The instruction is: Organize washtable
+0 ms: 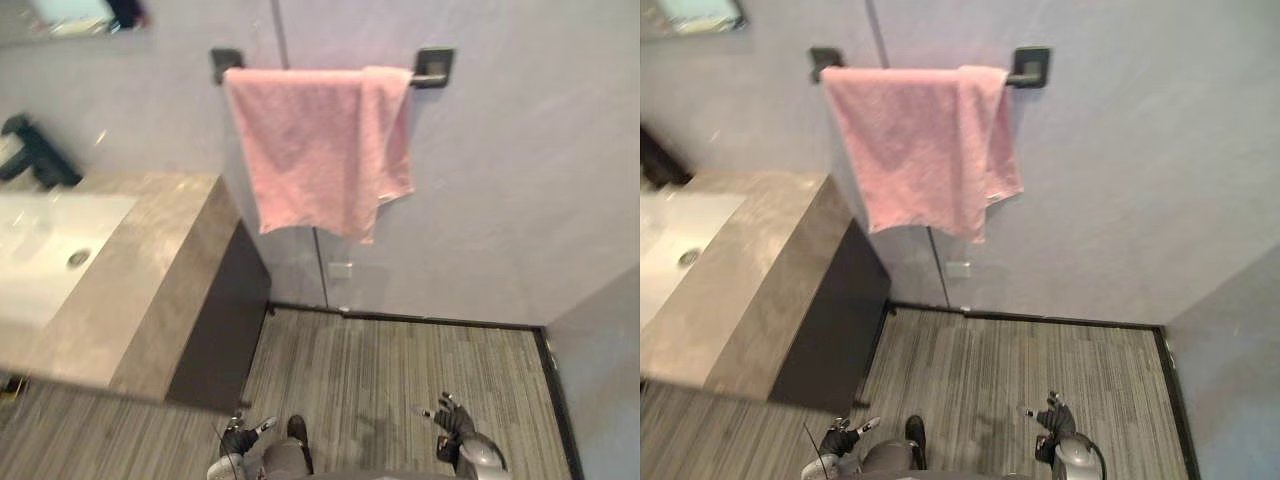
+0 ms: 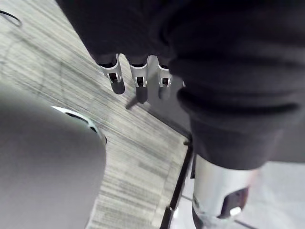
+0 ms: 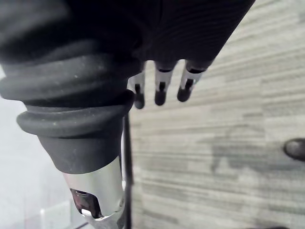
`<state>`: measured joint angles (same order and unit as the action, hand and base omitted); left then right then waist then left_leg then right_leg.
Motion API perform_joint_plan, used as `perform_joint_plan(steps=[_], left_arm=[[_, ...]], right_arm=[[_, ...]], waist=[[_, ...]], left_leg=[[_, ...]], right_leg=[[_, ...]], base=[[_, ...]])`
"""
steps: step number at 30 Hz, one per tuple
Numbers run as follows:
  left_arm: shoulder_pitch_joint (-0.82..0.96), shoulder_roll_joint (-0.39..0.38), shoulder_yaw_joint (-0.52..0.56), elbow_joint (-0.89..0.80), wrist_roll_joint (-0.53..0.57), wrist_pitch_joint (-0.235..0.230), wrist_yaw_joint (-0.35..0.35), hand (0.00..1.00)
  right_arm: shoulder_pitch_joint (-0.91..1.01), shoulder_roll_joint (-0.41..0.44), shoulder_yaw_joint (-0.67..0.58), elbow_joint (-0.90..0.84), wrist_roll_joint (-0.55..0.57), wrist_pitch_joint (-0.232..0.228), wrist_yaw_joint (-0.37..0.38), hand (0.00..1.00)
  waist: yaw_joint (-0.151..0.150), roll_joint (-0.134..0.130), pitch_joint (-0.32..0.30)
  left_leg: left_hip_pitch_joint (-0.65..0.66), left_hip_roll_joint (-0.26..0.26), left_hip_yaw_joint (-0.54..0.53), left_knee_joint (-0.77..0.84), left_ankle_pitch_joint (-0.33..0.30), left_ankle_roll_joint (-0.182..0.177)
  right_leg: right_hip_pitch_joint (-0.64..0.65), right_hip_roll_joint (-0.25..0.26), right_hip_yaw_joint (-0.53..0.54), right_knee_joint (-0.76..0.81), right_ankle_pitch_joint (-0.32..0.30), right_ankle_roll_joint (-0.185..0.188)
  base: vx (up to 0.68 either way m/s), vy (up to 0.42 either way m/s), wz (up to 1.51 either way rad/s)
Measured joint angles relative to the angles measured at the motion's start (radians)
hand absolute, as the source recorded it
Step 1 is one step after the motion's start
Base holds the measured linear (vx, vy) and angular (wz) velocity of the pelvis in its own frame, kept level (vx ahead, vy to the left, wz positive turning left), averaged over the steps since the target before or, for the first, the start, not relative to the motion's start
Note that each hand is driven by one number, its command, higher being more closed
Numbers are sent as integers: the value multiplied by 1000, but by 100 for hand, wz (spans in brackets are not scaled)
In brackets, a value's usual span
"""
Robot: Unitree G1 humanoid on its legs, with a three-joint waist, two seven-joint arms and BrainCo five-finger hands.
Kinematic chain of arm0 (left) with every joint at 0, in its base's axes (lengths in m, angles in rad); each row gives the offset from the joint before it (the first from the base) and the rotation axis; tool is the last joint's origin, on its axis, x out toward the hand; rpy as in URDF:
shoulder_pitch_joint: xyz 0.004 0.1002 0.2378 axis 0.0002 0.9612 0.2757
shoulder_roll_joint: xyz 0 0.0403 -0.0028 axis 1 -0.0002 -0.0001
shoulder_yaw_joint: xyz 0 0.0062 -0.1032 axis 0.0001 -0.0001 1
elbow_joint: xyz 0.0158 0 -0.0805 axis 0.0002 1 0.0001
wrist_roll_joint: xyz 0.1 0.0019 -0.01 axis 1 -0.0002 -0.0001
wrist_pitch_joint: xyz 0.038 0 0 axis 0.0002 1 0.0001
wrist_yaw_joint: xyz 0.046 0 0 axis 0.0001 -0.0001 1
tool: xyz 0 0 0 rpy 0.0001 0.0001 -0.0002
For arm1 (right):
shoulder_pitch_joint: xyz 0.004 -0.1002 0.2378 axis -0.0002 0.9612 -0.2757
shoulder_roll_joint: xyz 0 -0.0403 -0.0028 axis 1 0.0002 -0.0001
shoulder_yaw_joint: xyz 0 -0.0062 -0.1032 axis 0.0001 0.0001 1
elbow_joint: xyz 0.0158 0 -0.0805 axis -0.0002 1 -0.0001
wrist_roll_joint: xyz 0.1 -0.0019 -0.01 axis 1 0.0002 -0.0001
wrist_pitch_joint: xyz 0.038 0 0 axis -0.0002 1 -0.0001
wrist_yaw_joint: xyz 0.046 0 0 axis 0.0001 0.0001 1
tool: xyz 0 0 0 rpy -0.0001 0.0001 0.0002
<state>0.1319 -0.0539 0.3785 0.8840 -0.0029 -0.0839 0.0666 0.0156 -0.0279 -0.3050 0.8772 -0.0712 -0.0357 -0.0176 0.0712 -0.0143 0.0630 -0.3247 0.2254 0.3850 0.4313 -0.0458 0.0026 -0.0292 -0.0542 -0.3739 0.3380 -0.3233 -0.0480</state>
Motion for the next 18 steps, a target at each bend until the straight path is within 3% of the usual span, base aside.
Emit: perform_joint_plan(steps=[1, 2, 3, 4, 5, 6, 7, 9, 12, 13, 14, 15, 16, 17, 18], left_arm=[[-1, 1, 19, 13, -2, -1, 1, 0], [-2, 2, 25, 17, -2, -1, 1, 0], [-2, 1, 54, 27, -2, 0, 1, 0], [-3, 10, 80, 51, -2, 1, 1, 0], [-4, 11, 83, 53, -2, 1, 1, 0], [-6, 24, 98, 71, -2, 10, 0, 0], [-5, 37, 104, 88, -1, 19, -1, 0], [-6, 41, 104, 108, -1, 32, -2, 0], [0, 41, 104, 127, -1, 37, -4, 0], [5, 42, 103, 130, -1, 37, -5, 0], [7, 44, 104, 130, 1, 37, -9, 0], [7, 56, 103, 138, 9, 37, -13, 0], [4, 72, 84, 147, 18, 38, -19, 0], [1, 87, 76, 149, 20, 37, -19, 0], [15, 104, 78, 154, 25, 34, -12, 0]], right_arm=[[11, -3, -39, 1, 0, 0, -1, 0], [20, -5, -53, 4, 0, 0, -2, 0], [35, -5, -111, 29, 0, 0, -2, 0], [52, -12, -158, 84, 3, 0, -2, 0], [52, -12, -164, 90, 3, 1, -1, 0], [54, -11, -204, 128, 5, 1, 0, 0], [61, -13, -240, 162, 15, 1, 0, 0], [67, -21, -297, 203, 23, 3, 0, 0], [92, -38, -354, 258, 33, 7, 1, 0], [90, -40, -387, 284, 42, 9, 1, 0], [90, -42, -401, 287, 48, 11, 0, 0], [90, -41, -406, 287, 55, 11, 1, 0], [90, -44, -402, 292, 63, 12, 5, 0], [91, -40, -390, 291, 65, 10, 8, 0], [92, -20, -384, 273, 68, 7, 21, 0]], waist=[[-7, -2, -1], [-7, -5, 0], [-6, -14, 0], [-9, -28, -7], [-9, -30, -8], [-18, -42, -16], [-46, -52, -23], [-79, -41, -31], [-85, -15, -44], [-85, -9, -47], [-82, -6, -49], [-84, -3, -60], [-100, -22, -56], [-106, -1, -42], [-108, 15, -38]], left_leg=[[8, 17, 15, 142, -69, 55], [21, 19, 18, 184, -93, 67], [77, 26, 10, 248, -138, 64], [153, 47, 1, 286, -167, 27], [161, 50, -1, 288, -168, 26], [212, 73, -13, 295, -172, 18], [237, 96, -28, 277, -169, 9], [271, 146, -56, 207, -163, -2], [277, 193, -75, 18, -97, -110], [259, 179, -71, -90, -66, -171], [244, 144, -67, -168, -56, -207], [250, 97, -72, -226, -69, -221], [230, 23, -162, -235, -71, -191], [218, 21, -219, -213, -75, -175], [223, 12, -270, -204, -70, -158]], right_leg=[[16, -6, -74, 8, -8, -14], [23, -11, -106, 14, -9, -16], [44, -26, -192, 31, -12, -20], [66, -34, -262, 25, -12, -21], [66, -36, -271, 24, -12, -21], [64, -54, -348, 22, -12, -21], [58, -77, -414, 23, -12, -20], [37, -113, -508, 43, -6, -10], [1, -181, -560, 129, -5, -7], [-3, -220, -574, 166, -4, -7], [-1, -255, -578, 189, 2, 4], [9, -300, -579, 212, 19, 31], [1, -395, -529, 355, 103, 39], [-35, -406, -433, 408, 115, 62], [-70, -332, -232, 369, 17, 64]], base=[[-147, -213, 146], [-140, -110, 158], [-151, -74, 154], [-144, -42, 135], [-99, 14, 126], [-90, 46, 126], [-77, 75, 150], [-68, 185, 183], [-62, 384, 178], [-60, 514, 205], [-60, 569, 215], [5, 555, 243], [35, 548, 240], [86, 483, 237], [48, 286, 151]])
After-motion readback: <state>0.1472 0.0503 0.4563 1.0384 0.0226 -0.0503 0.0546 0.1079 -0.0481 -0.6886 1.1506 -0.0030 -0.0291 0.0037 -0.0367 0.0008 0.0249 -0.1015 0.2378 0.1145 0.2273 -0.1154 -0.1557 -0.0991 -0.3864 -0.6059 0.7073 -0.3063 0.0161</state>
